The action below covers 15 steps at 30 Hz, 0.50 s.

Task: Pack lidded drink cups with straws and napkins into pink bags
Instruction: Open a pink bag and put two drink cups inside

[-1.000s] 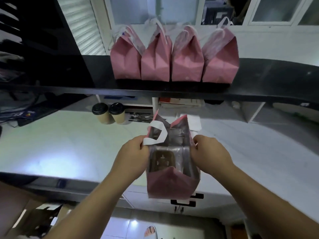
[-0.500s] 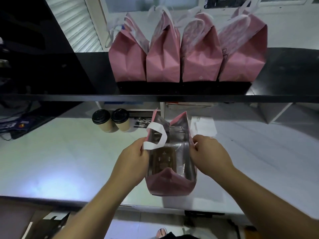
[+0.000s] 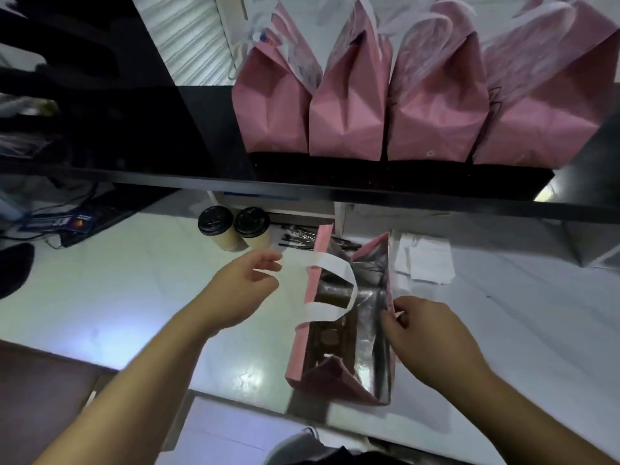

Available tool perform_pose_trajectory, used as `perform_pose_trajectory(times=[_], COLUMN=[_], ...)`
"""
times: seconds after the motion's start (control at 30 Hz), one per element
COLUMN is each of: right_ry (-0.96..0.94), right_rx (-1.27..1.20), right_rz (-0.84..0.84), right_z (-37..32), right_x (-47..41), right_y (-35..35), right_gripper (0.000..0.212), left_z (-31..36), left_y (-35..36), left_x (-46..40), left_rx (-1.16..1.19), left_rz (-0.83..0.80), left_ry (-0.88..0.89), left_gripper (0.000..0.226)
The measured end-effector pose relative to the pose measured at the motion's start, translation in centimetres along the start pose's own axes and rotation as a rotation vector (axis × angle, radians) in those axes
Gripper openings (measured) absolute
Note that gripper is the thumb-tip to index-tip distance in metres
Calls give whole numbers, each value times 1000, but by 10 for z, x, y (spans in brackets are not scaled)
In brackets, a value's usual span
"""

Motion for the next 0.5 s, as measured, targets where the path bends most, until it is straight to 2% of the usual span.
perform_pose_trajectory(times=[0.07, 0.17, 0.3, 0.4, 0.5], right_ry=[12, 60, 147, 222, 270], right_rx=[-13, -22, -46, -81, -78], right_rz=[-2, 9, 14, -5, -8], right_z=[-2, -4, -7, -8, -12], right_x=[1, 0, -1, 0, 1], right_y=[1, 1, -2, 1, 2], right_gripper=[40, 42, 42, 46, 48], left_z=[-18, -40, -54, -60, -66], left_y=[-8, -15, -24, -29, -32], left_x=[-34, -87, -140, -167, -188], left_rx=[-172, -382, -538, -598, -713], left_rz=[103, 138, 166, 171, 130], left_ry=[-34, -44, -23, 45, 42], left_gripper=[42, 50, 64, 66, 75])
Point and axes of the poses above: each hand's wrist, its own x-axis away from the middle knuckle, its own y-axis out of the palm, z = x × y, the point moved 5 cm from there along -x, towards the middle knuckle, and after that the axes turned 6 degrees about -x, right-handed, at the moved point
